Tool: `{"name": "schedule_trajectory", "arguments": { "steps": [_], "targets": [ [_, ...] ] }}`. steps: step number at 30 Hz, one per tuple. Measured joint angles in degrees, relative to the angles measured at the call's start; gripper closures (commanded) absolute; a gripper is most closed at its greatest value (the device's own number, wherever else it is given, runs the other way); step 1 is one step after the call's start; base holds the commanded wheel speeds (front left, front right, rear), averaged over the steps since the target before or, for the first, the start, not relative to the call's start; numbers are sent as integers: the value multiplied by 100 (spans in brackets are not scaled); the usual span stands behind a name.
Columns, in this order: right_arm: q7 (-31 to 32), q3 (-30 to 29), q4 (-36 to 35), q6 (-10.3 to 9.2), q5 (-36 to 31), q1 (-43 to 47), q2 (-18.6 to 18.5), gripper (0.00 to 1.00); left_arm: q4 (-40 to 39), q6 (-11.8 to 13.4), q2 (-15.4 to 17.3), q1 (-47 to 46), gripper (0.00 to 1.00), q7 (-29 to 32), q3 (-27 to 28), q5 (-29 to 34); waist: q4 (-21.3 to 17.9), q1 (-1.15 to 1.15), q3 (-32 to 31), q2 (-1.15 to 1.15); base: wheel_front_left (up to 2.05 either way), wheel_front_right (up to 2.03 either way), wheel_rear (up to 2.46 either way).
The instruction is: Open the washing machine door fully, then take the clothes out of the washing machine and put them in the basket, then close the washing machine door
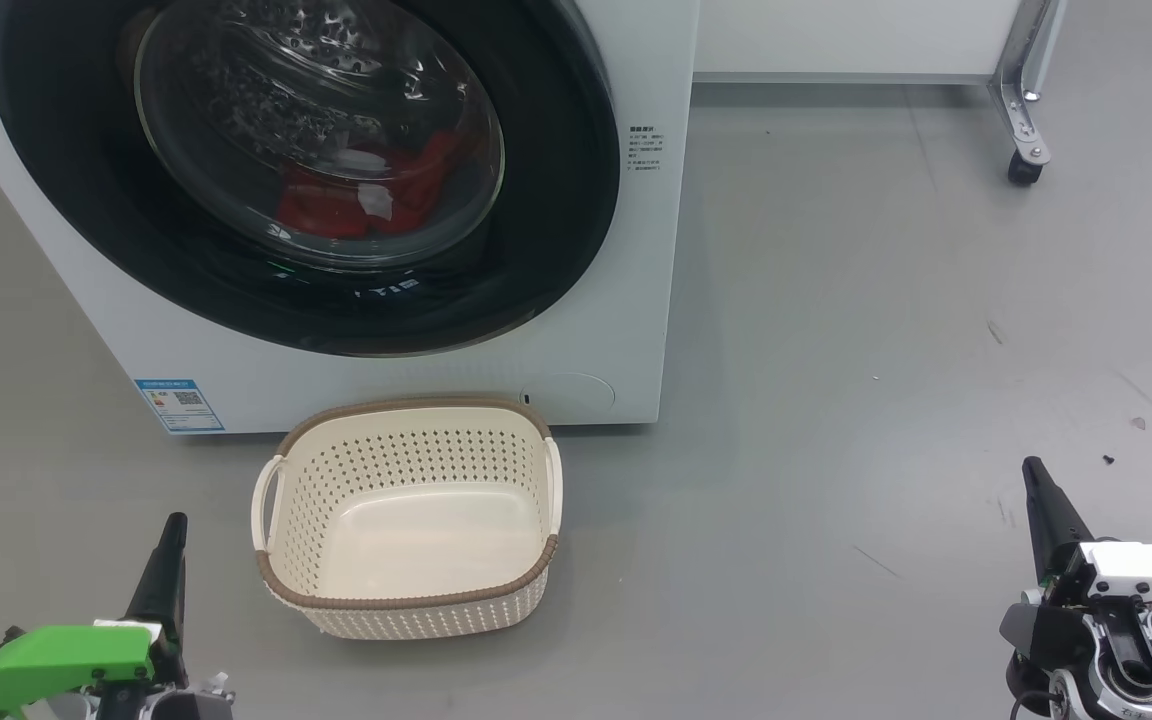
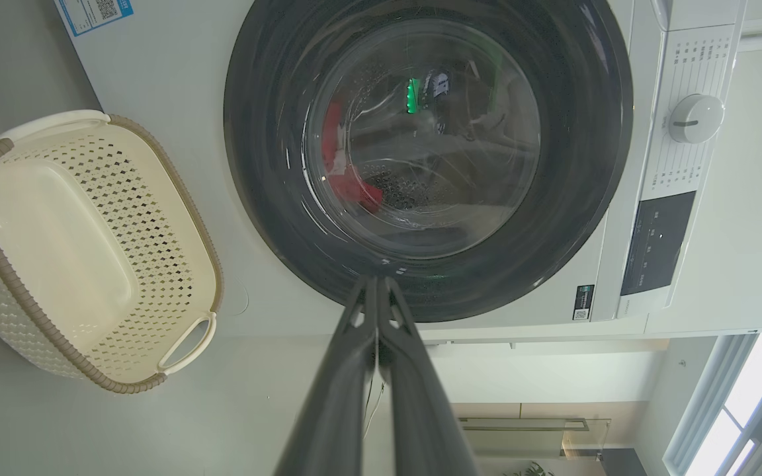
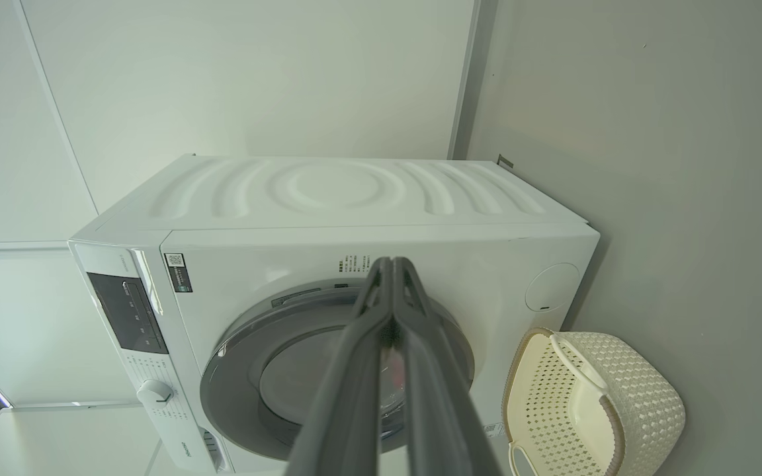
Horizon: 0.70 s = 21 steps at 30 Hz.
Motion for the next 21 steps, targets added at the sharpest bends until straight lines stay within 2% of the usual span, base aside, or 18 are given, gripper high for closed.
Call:
{"name": "schedule_trajectory", "arguments": {
  "steps": [7, 8, 14, 21],
  "targets": [
    [0, 0, 0, 0, 0, 0, 0, 100, 0, 0, 0, 0, 100, 0, 0, 0, 0, 0, 0, 0, 0, 0, 0],
    [0, 0, 0, 0, 0, 0, 0, 0, 0, 0, 0, 0, 0, 0, 0, 0, 0, 0, 0, 0, 0, 0, 0],
    [1, 3, 331, -4, -1, 308, 151, 0, 323, 2, -125, 272, 0, -1, -64, 1, 0, 0, 1, 0, 0, 0, 0],
    [-110, 52, 296, -4, -22, 348, 164, 0, 320, 2, -141, 297, 0, -104, -93, 32, 1, 0, 8, 0, 0, 0, 0]
  ]
}}
